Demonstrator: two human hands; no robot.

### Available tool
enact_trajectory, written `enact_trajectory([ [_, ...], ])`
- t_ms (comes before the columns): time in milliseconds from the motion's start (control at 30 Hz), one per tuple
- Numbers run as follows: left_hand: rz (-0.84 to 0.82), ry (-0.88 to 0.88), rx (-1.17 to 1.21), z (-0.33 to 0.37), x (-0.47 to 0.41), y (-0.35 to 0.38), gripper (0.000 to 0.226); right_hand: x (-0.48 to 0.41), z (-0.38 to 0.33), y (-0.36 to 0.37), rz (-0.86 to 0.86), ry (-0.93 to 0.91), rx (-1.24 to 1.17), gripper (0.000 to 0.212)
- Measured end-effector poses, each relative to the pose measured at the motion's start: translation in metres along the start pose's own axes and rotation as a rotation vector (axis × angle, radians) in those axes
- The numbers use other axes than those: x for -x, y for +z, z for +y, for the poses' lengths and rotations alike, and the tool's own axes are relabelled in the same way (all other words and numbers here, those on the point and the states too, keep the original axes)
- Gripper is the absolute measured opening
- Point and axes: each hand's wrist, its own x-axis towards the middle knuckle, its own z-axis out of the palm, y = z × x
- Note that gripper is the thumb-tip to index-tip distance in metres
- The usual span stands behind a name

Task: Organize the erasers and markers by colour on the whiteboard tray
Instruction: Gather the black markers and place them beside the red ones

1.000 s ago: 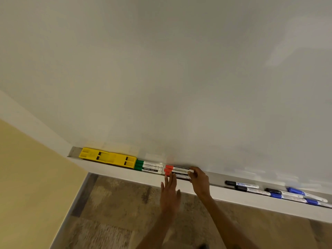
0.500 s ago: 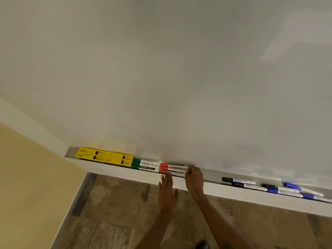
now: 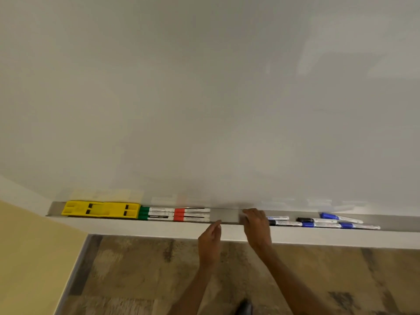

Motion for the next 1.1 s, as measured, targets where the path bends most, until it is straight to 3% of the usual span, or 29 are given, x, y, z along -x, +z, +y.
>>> enact_trajectory([
  [100, -0.111, -0.158, 0.21, 0.011, 0.005, 0.027, 0.021, 0.007, 0.057, -0.036, 0.048, 0.019, 0.132, 0.027],
  [233, -0.214, -0.288, 0.352, 0.016, 0.019, 0.064, 0.013, 0.005, 0.106, -0.066, -0.05, 0.048, 0.266, 0.034],
  [400, -0.274, -0.374, 0.447, 0.023, 0.031, 0.098, 0.028, -0.005, 0.117, -0.07, -0.199, -0.05, 0.384, 0.041],
  [733, -0.212, -0.522, 0.582, 0.044, 0.02, 0.135, 0.031, -0.016, 0.129, -0.069, -0.146, 0.054, 0.144, 0.031],
  [867, -0.207, -0.531, 0.583, 0.044, 0.024, 0.143, 0.033, -0.019, 0.134, -0.068, -0.162, 0.041, 0.147, 0.034],
  [1100, -0.169, -0.54, 0.623, 0.046, 0.027, 0.148, 0.033, -0.017, 0.138, -0.065, -0.079, 0.055, 0.057, 0.02],
])
